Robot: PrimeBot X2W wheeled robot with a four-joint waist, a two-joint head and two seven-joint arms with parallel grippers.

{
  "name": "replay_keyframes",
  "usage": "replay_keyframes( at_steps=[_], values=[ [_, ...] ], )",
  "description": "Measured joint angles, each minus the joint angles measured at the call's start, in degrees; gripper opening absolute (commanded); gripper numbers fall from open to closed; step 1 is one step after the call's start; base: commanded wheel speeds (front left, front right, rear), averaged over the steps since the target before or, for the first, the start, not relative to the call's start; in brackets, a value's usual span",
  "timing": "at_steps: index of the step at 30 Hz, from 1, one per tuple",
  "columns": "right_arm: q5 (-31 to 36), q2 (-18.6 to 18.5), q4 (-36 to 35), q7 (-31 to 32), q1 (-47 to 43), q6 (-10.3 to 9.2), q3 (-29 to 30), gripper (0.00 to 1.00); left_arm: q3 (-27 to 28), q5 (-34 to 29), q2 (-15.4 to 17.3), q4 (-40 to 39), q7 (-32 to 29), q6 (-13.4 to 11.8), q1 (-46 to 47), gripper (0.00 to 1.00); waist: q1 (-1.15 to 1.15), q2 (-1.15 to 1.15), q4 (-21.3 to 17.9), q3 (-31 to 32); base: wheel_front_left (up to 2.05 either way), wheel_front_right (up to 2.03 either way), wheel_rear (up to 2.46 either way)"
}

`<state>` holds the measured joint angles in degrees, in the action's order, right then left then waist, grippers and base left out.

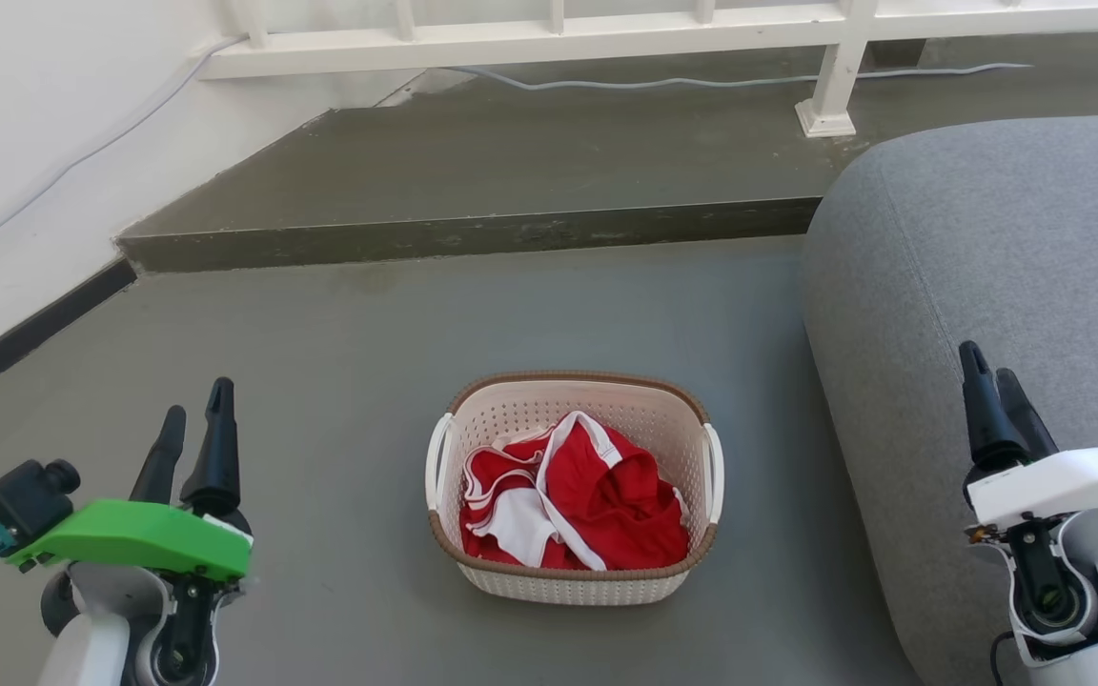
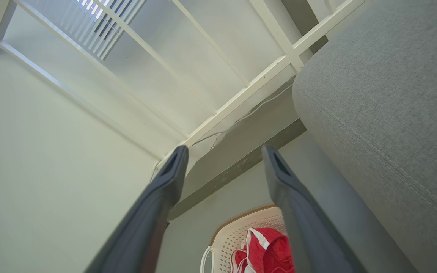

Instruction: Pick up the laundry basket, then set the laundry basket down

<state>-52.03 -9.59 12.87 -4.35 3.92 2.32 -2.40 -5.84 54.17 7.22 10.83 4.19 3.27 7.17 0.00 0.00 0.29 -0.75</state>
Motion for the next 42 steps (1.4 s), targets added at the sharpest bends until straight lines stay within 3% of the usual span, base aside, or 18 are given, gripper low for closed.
replay_keyframes(
  at_steps=[16, 42],
  values=[
    [14.5, -1.3, 0.4, -3.3, -0.1, -2.60, -5.4, 1.00, -6.5, -16.6, 0.9, -0.6, 3.5, -2.9, -0.1, 1.00, 0.00, 0.00, 0.1, 0.4, 0.00, 0.00, 0.00],
    [31.7, -1.7, 2.4, -8.5, -1.0, -5.64, -9.5, 1.00, -13.5, -34.8, 0.9, 1.9, 8.7, -5.4, -0.4, 1.00, 0.00, 0.00, -0.1, 0.5, 0.00, 0.00, 0.00]
  ],
)
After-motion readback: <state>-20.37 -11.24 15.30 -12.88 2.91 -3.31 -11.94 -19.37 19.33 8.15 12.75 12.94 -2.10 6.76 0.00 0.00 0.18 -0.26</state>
